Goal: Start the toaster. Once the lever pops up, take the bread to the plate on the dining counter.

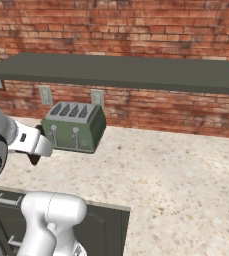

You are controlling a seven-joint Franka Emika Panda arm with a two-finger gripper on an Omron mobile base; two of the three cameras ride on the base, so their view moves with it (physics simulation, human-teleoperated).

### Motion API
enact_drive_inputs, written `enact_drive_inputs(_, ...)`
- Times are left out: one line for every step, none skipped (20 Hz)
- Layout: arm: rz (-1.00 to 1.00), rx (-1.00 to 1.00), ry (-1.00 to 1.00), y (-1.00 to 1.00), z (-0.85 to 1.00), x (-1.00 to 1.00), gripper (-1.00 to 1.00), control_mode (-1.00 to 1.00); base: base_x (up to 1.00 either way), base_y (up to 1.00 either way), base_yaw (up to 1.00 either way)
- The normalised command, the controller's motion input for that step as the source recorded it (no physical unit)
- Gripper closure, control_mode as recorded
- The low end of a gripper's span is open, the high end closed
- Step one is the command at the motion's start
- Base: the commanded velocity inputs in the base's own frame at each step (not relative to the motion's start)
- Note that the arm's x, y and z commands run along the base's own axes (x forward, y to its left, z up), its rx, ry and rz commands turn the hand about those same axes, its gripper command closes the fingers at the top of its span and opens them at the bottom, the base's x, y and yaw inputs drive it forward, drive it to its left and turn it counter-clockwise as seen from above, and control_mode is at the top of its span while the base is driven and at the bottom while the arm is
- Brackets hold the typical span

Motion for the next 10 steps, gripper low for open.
enact_drive_inputs(0.00,-0.01,0.00,-0.21,0.00,0.00,1.00,-1.00,0.00,0.00,0.00)
enact_drive_inputs(0.00,0.00,0.00,-0.18,0.00,0.00,1.00,-1.00,0.00,0.00,0.00)
enact_drive_inputs(0.00,0.00,0.00,-0.16,0.00,0.00,1.00,-1.00,0.00,0.00,0.00)
enact_drive_inputs(0.00,0.00,0.00,-0.14,0.00,0.00,1.00,-1.00,0.00,0.00,0.00)
enact_drive_inputs(0.00,0.00,0.00,-0.13,0.00,-0.01,1.00,-1.00,0.00,0.00,0.00)
enact_drive_inputs(0.00,-0.01,0.00,-0.06,0.00,-0.01,1.00,-1.00,0.00,0.00,0.00)
enact_drive_inputs(0.00,-0.02,0.00,-0.01,0.00,-0.04,1.00,-1.00,0.00,0.00,0.00)
enact_drive_inputs(0.00,-0.03,0.00,0.00,0.00,0.00,1.00,-1.00,0.00,0.00,0.00)
enact_drive_inputs(0.00,-0.02,0.00,0.00,0.00,0.00,1.00,-1.00,0.00,0.00,0.00)
enact_drive_inputs(0.00,-0.02,0.00,0.00,0.00,-0.04,1.00,-1.00,0.00,0.00,0.00)
